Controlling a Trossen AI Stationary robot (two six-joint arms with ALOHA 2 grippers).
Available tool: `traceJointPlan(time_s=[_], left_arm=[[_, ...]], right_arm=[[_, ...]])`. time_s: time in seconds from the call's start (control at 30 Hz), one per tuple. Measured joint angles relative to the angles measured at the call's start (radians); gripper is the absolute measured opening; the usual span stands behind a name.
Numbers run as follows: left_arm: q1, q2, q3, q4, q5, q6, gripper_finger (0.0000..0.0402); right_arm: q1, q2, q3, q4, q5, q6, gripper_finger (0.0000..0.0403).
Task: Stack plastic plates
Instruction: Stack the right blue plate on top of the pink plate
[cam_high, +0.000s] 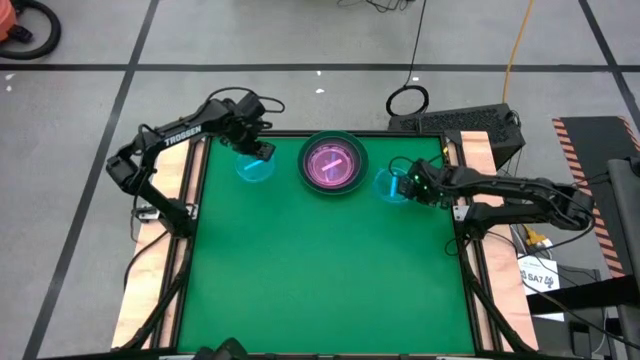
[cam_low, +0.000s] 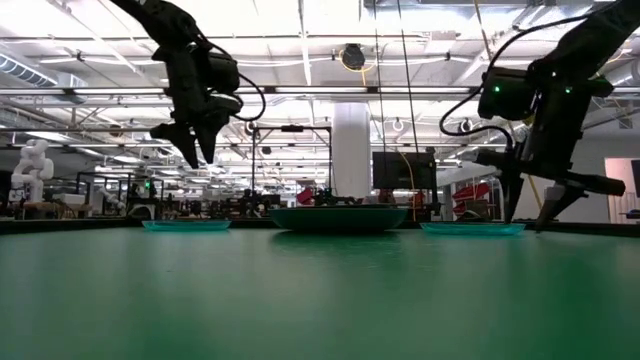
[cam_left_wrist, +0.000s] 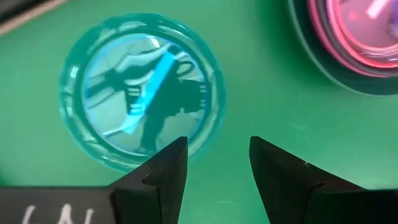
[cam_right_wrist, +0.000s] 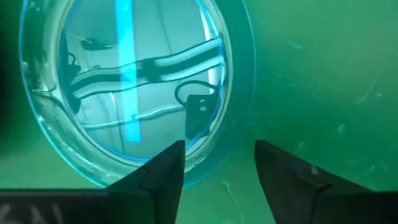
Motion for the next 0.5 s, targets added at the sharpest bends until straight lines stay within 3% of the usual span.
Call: traceJointPlan(time_s=[0.2, 0.5], left_arm=[[-0.013, 0.000, 0.000, 0.002, -0.081, -0.032, 0.0180], [0.024, 0.000, 0.000, -0.007, 0.009, -0.042, 0.0180]], right_arm=[[0.000, 0.000, -0.021, 0.058, 0.001, -0.022, 0.0129], [0.000, 0.000, -0.021, 0.107, -0.001, -0.126, 0.0014]])
